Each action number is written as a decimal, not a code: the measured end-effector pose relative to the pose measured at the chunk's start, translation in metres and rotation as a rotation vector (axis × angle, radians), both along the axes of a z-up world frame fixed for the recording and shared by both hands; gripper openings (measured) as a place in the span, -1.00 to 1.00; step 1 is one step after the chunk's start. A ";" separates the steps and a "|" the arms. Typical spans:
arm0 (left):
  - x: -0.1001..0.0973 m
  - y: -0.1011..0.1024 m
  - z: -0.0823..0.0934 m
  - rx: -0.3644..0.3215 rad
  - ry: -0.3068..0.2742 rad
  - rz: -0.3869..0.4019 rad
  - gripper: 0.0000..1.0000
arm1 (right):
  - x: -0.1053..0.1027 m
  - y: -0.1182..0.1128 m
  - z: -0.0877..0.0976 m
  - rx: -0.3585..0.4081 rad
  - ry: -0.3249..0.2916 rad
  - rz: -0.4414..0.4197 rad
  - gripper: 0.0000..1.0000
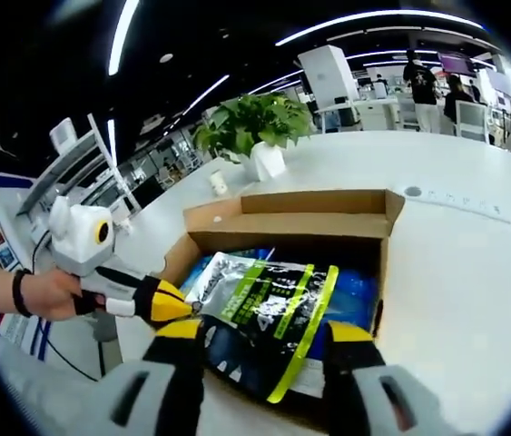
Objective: Operate the shoe box by opening the lid, removing the specified soft item, and placing it in the target area until the item is outside and the box remains undamaged.
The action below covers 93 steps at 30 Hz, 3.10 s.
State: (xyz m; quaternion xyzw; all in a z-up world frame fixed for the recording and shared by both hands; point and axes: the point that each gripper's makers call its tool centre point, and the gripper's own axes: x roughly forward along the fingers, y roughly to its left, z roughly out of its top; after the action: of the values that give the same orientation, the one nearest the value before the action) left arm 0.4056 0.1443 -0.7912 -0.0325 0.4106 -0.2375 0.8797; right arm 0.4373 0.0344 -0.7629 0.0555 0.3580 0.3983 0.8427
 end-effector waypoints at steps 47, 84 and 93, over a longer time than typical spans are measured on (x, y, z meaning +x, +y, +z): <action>-0.007 -0.015 0.026 -0.007 -0.036 0.018 -1.00 | 0.006 -0.017 0.014 0.104 0.027 -0.159 -1.00; 0.014 -0.103 0.063 -0.002 -0.120 -0.131 -1.00 | -0.011 -0.117 0.049 0.196 -0.017 -0.291 -1.00; 0.014 -0.136 0.066 -0.006 -0.127 -0.178 -1.00 | -0.015 -0.149 0.051 0.201 -0.024 -0.333 -1.00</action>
State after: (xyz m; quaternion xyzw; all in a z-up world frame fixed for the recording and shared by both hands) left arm 0.4198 0.0083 -0.7255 0.0163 0.3547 -0.3176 0.8792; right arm 0.4221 -0.1146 -0.7117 0.1931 0.2921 0.2876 0.8914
